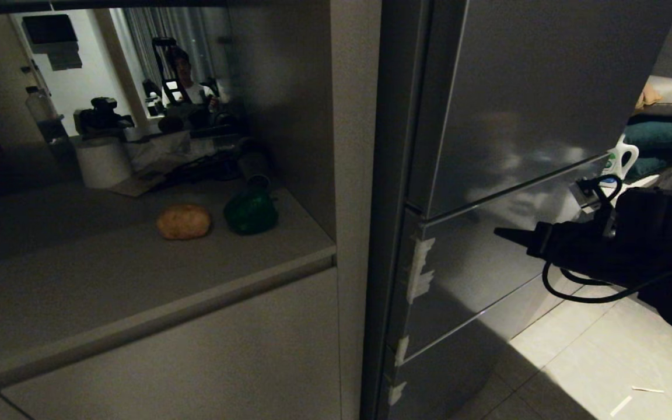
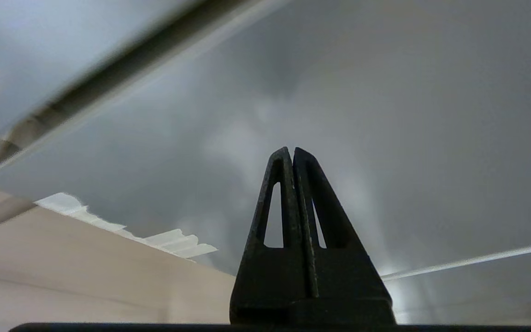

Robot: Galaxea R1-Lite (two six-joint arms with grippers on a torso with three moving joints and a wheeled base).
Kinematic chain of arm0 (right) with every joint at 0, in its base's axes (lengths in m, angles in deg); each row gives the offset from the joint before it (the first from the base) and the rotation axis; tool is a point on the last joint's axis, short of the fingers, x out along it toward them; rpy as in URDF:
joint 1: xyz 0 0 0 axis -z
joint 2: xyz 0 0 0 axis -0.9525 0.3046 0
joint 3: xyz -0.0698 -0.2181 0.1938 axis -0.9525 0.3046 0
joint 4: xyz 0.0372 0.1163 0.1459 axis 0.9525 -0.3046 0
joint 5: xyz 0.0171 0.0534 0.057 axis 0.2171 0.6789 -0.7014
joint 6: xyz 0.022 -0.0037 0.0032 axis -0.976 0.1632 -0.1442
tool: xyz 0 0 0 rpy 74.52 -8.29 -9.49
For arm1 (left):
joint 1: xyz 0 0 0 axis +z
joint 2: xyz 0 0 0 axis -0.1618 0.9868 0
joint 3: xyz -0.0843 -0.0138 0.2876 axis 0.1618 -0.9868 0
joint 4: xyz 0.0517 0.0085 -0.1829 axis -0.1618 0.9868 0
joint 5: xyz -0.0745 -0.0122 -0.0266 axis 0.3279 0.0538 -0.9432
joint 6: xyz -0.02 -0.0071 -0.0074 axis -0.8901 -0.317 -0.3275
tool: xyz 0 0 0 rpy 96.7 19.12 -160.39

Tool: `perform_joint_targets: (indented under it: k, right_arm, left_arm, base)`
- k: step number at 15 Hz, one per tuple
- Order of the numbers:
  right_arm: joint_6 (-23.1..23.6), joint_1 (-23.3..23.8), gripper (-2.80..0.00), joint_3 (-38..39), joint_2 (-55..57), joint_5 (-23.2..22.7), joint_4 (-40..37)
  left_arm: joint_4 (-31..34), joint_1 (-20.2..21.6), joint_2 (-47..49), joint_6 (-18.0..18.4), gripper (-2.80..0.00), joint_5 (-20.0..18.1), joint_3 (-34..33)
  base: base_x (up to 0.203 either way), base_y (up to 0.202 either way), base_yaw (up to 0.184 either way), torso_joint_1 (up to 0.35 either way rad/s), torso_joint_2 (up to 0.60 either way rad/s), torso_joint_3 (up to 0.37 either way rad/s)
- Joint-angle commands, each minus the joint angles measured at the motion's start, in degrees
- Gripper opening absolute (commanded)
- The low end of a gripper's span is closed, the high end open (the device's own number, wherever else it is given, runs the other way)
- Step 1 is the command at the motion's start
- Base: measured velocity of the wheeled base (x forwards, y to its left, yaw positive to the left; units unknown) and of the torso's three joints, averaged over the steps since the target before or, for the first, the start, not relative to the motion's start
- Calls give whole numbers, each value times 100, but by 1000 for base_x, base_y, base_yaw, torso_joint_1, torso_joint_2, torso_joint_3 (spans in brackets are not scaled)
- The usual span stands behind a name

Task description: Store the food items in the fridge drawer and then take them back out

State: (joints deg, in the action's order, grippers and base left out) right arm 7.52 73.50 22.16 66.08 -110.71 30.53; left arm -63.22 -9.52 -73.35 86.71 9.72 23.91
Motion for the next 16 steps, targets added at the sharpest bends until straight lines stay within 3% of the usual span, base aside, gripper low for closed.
perform_joint_targets:
  k: [1,4,9,11,13,16]
  right_arm:
    - [-120,17,-280,332,-193,-10,172]
    - [-161,46,-280,1148,-915,-5,653]
    - [-119,57,-280,2545,-3191,146,856]
    - [157,56,-280,2828,-4158,678,257]
    - [764,54,-280,3001,-5256,1591,-1037]
    - [1276,37,-280,3237,-7026,2171,-2625]
  left_arm:
    - [-8,3,7,0,-280,0,0]
    - [0,3,7,0,-280,0,0]
    - [0,3,7,0,-280,0,0]
    - [-3,3,7,0,-280,0,0]
    - [-9,-6,7,0,-280,0,0]
    - [0,3,7,0,-280,0,0]
  base:
    - [0,0,0,0,0,0]
    - [0,0,0,0,0,0]
    - [0,0,0,0,0,0]
    - [0,0,0,0,0,0]
    - [0,0,0,0,0,0]
    - [0,0,0,0,0,0]
